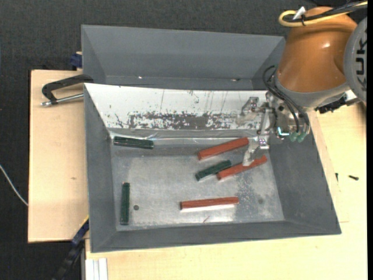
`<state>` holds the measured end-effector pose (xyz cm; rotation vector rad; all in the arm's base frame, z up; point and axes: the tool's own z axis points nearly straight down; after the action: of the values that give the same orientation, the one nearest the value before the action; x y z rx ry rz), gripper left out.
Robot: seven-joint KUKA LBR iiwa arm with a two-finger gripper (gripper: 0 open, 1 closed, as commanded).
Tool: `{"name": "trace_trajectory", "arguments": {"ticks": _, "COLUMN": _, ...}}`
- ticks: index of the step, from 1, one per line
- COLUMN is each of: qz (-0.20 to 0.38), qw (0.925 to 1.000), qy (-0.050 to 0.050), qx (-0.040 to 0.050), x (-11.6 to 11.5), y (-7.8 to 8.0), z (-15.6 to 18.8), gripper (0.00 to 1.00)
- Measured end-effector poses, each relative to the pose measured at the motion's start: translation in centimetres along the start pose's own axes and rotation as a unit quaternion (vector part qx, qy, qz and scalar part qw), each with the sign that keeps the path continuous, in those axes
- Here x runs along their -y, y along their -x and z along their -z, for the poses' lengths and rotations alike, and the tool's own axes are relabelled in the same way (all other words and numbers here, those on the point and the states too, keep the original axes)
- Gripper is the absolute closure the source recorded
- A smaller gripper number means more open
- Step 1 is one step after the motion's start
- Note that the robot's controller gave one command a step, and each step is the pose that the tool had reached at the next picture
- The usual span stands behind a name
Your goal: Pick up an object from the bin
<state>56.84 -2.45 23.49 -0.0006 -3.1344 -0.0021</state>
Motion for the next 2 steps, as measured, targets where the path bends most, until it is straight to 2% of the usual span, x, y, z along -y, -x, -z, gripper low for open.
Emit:
{"name": "trace_trajectory", "arguments": {"ticks": 1, "qz": 0.000, "qw": 1.0000, "qy": 0.000, "qx": 0.0042, "x": 0.0, "y": 0.1, "z": 0.4, "gripper": 0.00}}
{"name": "trace_trajectory", "arguments": {"ticks": 2, "qz": 0.010, "qw": 0.9999, "qy": -0.001, "qx": 0.0074, "x": -3.0, "y": -2.3, "z": -4.1, "gripper": 0.00}}
